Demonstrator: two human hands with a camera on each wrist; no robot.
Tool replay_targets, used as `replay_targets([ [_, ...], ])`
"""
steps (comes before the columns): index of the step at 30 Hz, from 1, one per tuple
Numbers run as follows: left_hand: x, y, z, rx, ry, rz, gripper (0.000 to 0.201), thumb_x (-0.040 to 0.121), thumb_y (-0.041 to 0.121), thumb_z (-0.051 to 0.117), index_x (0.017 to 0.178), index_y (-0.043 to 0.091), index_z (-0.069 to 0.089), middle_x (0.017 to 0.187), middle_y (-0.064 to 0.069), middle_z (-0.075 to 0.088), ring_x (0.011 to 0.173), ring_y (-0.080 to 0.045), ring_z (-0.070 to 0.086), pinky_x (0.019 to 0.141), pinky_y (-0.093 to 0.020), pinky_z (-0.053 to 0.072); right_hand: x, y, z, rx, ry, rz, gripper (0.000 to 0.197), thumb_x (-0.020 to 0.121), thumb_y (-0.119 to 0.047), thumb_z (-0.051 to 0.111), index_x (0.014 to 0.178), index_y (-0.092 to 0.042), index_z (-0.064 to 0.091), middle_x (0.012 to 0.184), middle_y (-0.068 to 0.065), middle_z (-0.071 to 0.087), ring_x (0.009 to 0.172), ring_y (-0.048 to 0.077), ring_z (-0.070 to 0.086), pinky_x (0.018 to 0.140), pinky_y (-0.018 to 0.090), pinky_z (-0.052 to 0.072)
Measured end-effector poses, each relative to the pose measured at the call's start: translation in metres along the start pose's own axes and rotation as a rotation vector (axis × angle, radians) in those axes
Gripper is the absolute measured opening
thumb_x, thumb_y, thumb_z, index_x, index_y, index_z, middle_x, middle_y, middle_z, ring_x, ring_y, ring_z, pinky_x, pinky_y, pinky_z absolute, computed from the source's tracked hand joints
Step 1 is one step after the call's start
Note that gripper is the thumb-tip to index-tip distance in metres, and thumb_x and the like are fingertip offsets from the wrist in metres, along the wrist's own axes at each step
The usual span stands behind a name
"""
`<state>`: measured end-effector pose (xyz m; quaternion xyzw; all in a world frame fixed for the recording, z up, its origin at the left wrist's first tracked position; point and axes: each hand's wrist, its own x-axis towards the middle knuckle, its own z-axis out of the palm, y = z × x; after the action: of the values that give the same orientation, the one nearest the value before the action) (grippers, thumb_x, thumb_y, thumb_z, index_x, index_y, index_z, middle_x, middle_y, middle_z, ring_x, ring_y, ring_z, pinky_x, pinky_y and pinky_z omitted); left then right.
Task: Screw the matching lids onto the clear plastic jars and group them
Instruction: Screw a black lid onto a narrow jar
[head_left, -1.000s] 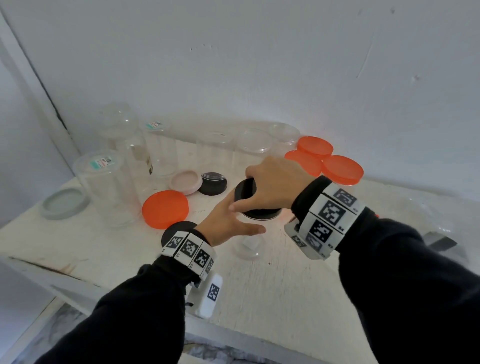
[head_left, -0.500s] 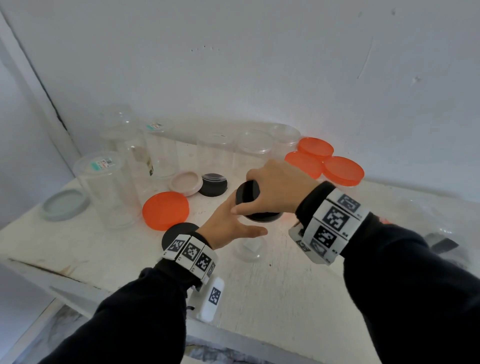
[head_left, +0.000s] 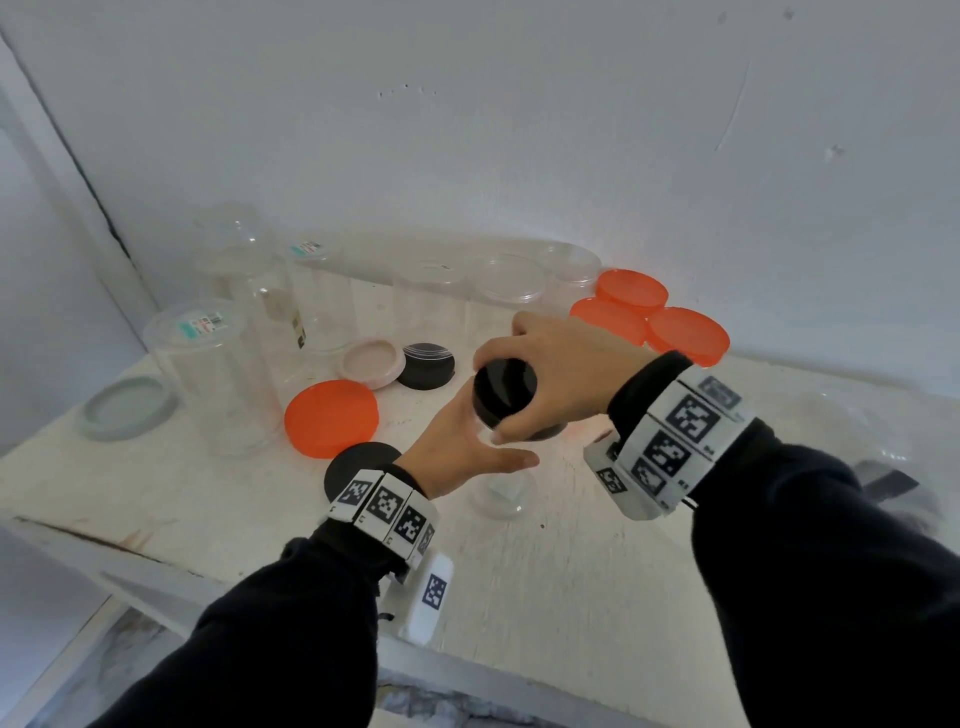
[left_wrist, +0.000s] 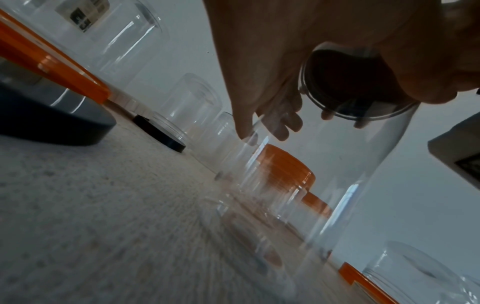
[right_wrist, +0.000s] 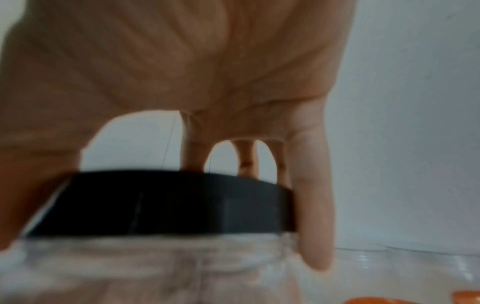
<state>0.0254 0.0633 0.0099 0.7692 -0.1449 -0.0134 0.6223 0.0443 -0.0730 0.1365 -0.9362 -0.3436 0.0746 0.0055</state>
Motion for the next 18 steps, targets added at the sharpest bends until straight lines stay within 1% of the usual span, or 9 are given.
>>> replay_targets([
  [3,-0.001,0.001,0.0,0.028,0.014,-0.005,0.076,0.056,0.031,0.081,0.118,0.041,0.038,0.117,0.019,0.054,0.108,0.013,0.05,0.085,-0.009,0.041,0.002,-0.01,0.01,-0.108,0.123,0.134,0.069,0.072,-0.073,0.053,0.119,-0.023,0.053,0.096,0.0,0.049,0.083,0.018,0.05,0.067,0.027,0.042],
  [4,-0.001,0.002,0.0,0.025,0.016,0.001,0.076,0.056,0.031,0.081,0.118,0.042,0.037,0.118,0.02,0.053,0.107,0.014,0.049,0.085,-0.007,0.041,0.002,-0.012,0.01,-0.142,0.127,0.151,0.071,0.072,-0.075,0.05,0.118,-0.021,0.053,0.096,0.001,0.051,0.082,0.018,0.051,0.066,0.028,0.042],
  [6,-0.002,0.003,0.0,0.015,0.011,0.002,0.082,0.054,0.038,0.081,0.123,0.037,0.038,0.12,0.018,0.053,0.11,0.012,0.049,0.087,-0.008,0.041,0.001,-0.012,0.005,-0.151,0.054,0.132,0.073,0.074,-0.076,0.048,0.125,-0.024,0.048,0.104,0.001,0.051,0.087,0.018,0.052,0.069,0.028,0.043],
  [7,-0.001,0.003,0.0,0.012,0.008,0.009,0.084,0.053,0.04,0.08,0.127,0.032,0.039,0.121,0.016,0.054,0.112,0.009,0.05,0.088,-0.01,0.041,-0.001,-0.01,0.002,-0.092,-0.025,0.095,0.071,0.076,-0.071,0.052,0.131,-0.028,0.043,0.112,0.001,0.048,0.094,0.018,0.052,0.074,0.029,0.044],
  [9,-0.001,0.003,0.001,0.014,0.006,0.022,0.085,0.053,0.041,0.079,0.128,0.027,0.041,0.122,0.012,0.056,0.114,0.003,0.051,0.092,-0.015,0.043,-0.006,-0.005,-0.008,0.068,-0.186,-0.012,0.07,0.078,-0.051,0.065,0.138,-0.038,0.032,0.127,-0.003,0.037,0.108,0.017,0.047,0.089,0.033,0.046],
  [11,-0.001,0.002,0.0,0.014,0.009,0.021,0.084,0.053,0.041,0.08,0.127,0.024,0.044,0.121,0.008,0.058,0.115,-0.002,0.053,0.096,-0.022,0.043,-0.01,-0.004,-0.014,0.107,-0.227,-0.073,0.07,0.076,-0.035,0.071,0.136,-0.043,0.036,0.129,-0.006,0.036,0.112,0.016,0.044,0.095,0.034,0.044],
  [13,-0.001,0.001,0.001,0.013,0.013,0.012,0.086,0.053,0.041,0.081,0.128,0.023,0.043,0.122,0.007,0.058,0.115,-0.002,0.053,0.097,-0.021,0.043,-0.01,-0.003,-0.013,0.092,-0.151,-0.054,0.066,0.074,-0.037,0.073,0.132,-0.044,0.042,0.121,-0.006,0.042,0.106,0.014,0.045,0.089,0.03,0.044],
  [16,-0.002,0.001,0.001,0.03,0.033,0.005,0.084,0.057,0.03,0.084,0.129,0.026,0.04,0.121,0.013,0.056,0.111,0.006,0.052,0.088,-0.012,0.042,-0.008,-0.01,-0.006,-0.005,0.007,0.023,0.058,0.074,-0.055,0.066,0.126,-0.032,0.052,0.097,-0.005,0.048,0.084,0.011,0.046,0.066,0.019,0.04],
  [18,-0.002,0.001,0.001,0.043,0.042,-0.006,0.08,0.063,0.02,0.084,0.128,0.027,0.039,0.119,0.016,0.055,0.109,0.008,0.051,0.086,-0.013,0.042,-0.005,-0.017,0.001,-0.09,0.109,0.088,0.059,0.076,-0.064,0.058,0.118,-0.023,0.058,0.088,-0.004,0.051,0.077,0.013,0.049,0.062,0.022,0.042],
])
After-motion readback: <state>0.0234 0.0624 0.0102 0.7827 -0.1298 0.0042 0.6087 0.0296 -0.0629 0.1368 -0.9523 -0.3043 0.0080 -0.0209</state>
